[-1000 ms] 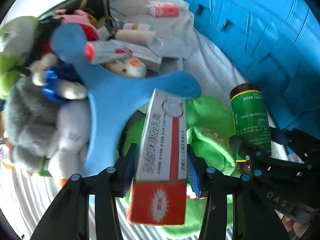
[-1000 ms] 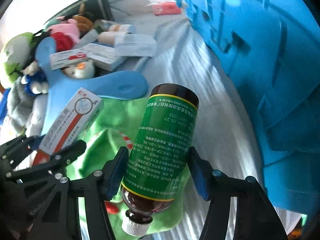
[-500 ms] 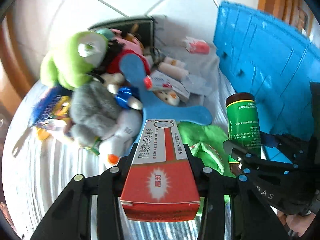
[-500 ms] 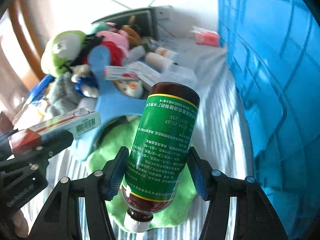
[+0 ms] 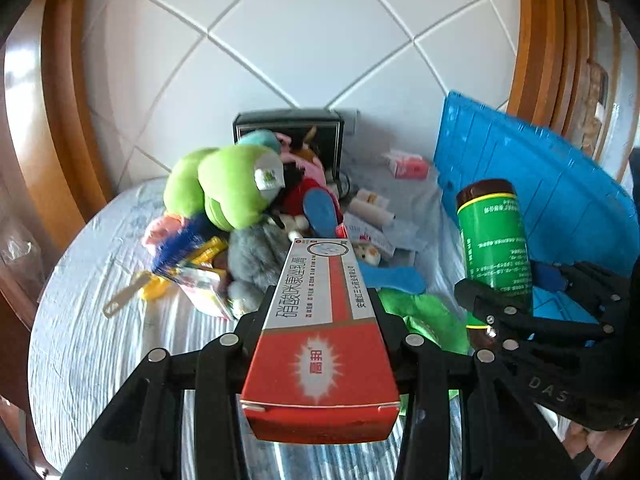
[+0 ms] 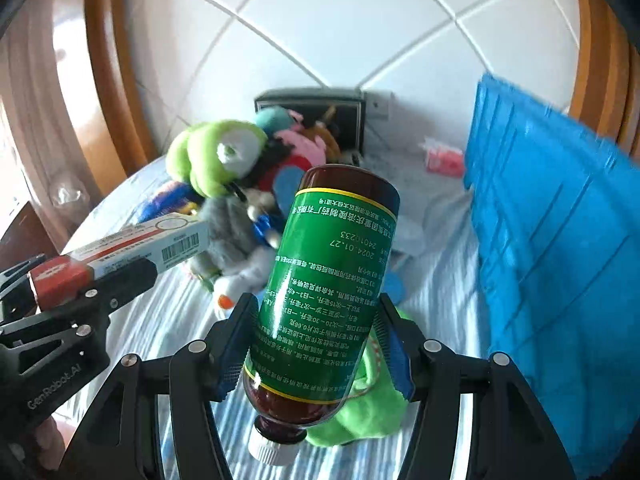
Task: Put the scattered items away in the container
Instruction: 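Carry the medicine box and green bottle into the blue crate and open both grippers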
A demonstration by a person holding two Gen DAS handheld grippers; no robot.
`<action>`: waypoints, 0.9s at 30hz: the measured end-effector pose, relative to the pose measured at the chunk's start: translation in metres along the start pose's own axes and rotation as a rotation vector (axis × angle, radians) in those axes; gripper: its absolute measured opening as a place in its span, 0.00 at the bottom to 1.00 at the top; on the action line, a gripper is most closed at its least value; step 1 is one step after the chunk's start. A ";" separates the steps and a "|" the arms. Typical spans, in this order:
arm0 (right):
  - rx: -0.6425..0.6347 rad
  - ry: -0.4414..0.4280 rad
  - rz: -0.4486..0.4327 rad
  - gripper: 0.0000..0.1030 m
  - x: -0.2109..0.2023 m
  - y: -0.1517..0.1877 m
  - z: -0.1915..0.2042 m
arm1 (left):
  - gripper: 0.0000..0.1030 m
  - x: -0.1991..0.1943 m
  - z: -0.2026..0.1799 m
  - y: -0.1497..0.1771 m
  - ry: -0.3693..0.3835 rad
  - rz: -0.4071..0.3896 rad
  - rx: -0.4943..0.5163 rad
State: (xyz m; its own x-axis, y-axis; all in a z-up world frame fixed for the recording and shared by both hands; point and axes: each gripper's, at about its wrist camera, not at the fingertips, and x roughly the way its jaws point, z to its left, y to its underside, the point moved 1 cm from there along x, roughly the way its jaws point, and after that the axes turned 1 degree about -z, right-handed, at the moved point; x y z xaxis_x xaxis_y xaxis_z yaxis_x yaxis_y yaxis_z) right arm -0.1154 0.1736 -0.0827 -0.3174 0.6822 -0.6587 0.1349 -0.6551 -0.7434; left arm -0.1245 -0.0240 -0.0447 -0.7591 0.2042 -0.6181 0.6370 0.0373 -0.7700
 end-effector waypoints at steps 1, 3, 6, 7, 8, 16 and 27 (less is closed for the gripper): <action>-0.007 0.002 -0.010 0.57 -0.008 -0.003 0.002 | 0.39 -0.005 0.000 -0.001 0.004 -0.011 0.000; -0.009 -0.006 -0.027 0.57 -0.024 -0.009 0.006 | 0.39 -0.016 0.000 -0.005 0.013 -0.033 -0.002; -0.023 0.003 -0.060 0.57 -0.049 -0.019 0.008 | 0.39 -0.033 -0.005 -0.013 0.027 -0.067 0.004; -0.027 0.007 -0.072 0.57 -0.056 -0.022 0.008 | 0.39 -0.037 -0.008 -0.015 0.028 -0.076 0.007; -0.032 0.007 -0.080 0.57 -0.061 -0.025 0.008 | 0.39 -0.041 -0.011 -0.019 0.029 -0.085 0.010; -0.072 0.001 -0.151 0.57 -0.116 -0.057 -0.026 | 0.39 -0.062 -0.064 -0.057 0.064 -0.157 0.035; -0.118 0.049 -0.299 0.57 -0.186 -0.098 -0.193 | 0.39 -0.083 -0.240 -0.133 0.158 -0.271 0.040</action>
State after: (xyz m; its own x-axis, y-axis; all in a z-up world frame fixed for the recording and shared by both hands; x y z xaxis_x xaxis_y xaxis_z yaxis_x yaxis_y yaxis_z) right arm 0.1112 0.1738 0.0903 -0.3139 0.8555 -0.4117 0.1515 -0.3830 -0.9113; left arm -0.1146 0.1890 0.1472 -0.8683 0.3417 -0.3595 0.4061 0.0736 -0.9109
